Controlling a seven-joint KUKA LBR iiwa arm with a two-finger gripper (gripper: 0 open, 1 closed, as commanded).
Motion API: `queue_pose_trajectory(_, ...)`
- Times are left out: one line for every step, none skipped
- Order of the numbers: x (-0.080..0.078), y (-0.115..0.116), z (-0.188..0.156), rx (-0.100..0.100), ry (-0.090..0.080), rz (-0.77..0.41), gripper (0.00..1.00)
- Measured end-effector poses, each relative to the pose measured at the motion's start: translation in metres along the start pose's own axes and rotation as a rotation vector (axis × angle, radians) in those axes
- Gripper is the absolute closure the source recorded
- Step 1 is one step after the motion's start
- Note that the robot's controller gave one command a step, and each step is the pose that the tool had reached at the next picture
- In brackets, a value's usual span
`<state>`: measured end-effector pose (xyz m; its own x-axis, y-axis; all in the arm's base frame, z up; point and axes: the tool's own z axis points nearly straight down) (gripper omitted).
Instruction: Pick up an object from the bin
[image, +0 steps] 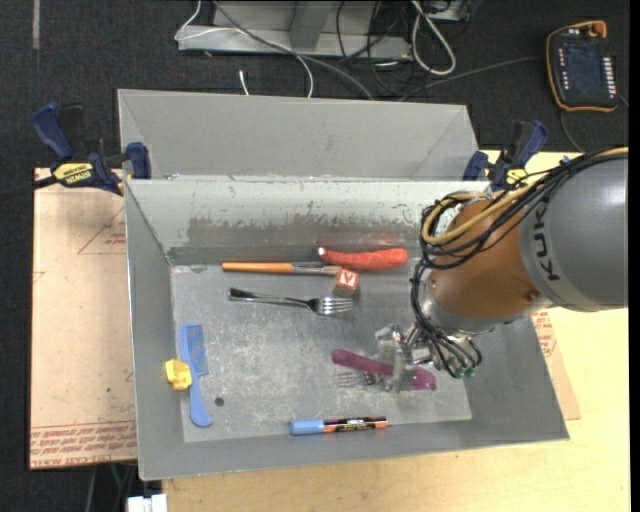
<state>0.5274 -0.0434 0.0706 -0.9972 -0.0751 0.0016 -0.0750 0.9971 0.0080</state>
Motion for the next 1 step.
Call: queue_pose_trajectory(0.0000, 0.0000, 0.0000, 0.000, 0.000, 0.000, 1.00)
